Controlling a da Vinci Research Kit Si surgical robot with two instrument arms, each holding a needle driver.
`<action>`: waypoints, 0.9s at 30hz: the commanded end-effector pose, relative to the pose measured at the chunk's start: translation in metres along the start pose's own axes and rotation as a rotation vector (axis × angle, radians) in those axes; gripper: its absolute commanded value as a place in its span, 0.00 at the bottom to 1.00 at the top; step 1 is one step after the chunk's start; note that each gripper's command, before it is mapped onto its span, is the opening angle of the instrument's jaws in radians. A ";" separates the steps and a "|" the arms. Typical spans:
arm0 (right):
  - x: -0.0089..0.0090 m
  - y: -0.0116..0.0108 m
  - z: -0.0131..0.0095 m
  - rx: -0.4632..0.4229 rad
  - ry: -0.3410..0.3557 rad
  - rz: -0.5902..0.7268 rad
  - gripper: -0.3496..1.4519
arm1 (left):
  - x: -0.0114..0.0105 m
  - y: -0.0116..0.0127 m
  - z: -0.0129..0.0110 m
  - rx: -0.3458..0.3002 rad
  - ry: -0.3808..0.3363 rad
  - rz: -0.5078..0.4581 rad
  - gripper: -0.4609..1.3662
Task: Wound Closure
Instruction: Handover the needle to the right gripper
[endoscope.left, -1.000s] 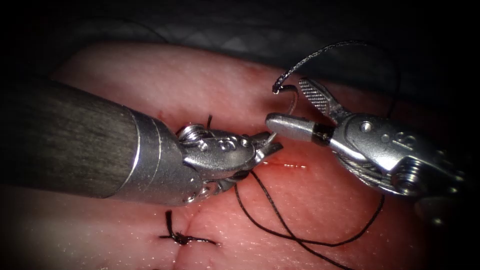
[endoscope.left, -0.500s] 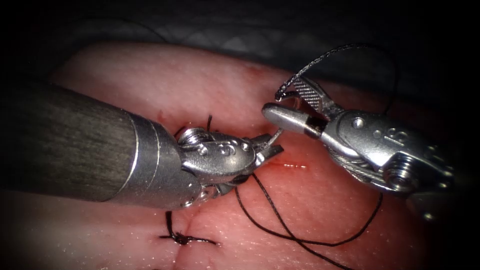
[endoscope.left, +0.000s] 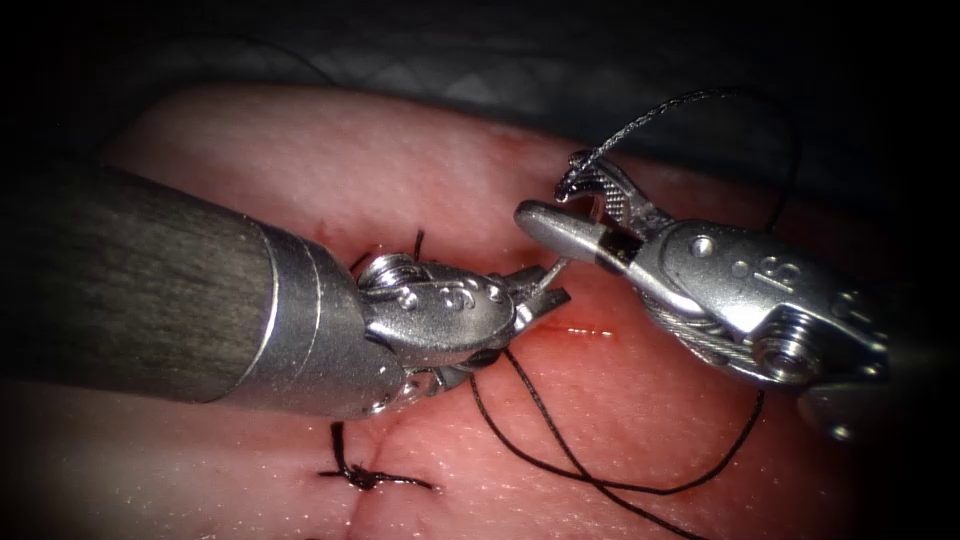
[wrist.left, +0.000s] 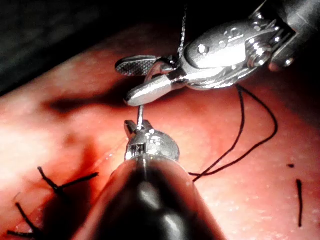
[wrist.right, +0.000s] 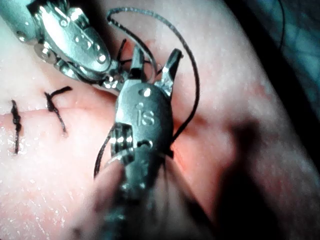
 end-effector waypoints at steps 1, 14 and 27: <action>0.0001 0.0001 -0.0001 -0.001 0.000 -0.004 0.23 | 0.0000 0.0000 0.0000 -0.004 0.002 -0.003 0.06; -0.0002 0.0005 -0.0004 0.011 0.005 -0.042 0.00 | 0.0002 -0.0001 -0.0003 0.011 0.010 -0.002 0.06; -0.0003 0.0022 -0.0006 0.059 0.027 -0.102 0.00 | 0.0007 -0.0008 -0.0011 -0.065 0.008 0.001 0.97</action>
